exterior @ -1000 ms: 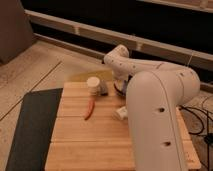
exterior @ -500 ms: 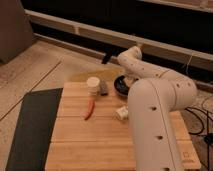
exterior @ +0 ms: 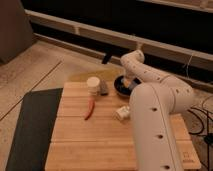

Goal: Place the white sponge in the ceramic bowl

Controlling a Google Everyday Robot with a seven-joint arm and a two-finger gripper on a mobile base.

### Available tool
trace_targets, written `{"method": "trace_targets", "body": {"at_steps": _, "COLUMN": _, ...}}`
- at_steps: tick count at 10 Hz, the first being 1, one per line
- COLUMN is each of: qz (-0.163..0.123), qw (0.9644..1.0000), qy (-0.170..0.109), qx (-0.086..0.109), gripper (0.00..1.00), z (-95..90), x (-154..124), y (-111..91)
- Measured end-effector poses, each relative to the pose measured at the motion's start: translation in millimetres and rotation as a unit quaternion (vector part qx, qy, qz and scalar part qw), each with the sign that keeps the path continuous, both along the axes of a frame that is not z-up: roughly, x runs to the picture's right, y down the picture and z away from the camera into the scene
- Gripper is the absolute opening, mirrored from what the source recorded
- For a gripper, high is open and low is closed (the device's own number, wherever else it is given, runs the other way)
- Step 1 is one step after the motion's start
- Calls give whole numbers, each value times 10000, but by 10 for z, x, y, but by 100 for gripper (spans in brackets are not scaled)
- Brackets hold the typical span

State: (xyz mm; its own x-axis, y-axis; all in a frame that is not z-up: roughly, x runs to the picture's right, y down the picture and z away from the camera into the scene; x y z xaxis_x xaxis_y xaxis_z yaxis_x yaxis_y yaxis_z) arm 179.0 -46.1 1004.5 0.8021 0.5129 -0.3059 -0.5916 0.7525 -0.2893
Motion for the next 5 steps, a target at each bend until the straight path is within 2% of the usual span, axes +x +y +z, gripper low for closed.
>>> {"method": "trace_targets", "body": {"at_steps": 1, "qz": 1, "qw": 10000, "qy": 0, "qx": -1, "gripper": 58, "z": 0, "x": 2, "y": 2}}
{"method": "trace_targets", "body": {"at_steps": 4, "qz": 4, "qw": 10000, "qy": -2, "qx": 7, "gripper": 67, "z": -4, "x": 7, "y": 1}}
{"method": "trace_targets", "body": {"at_steps": 5, "qz": 4, "qw": 10000, "qy": -1, "qx": 6, "gripper": 77, "z": -4, "x": 8, "y": 3}}
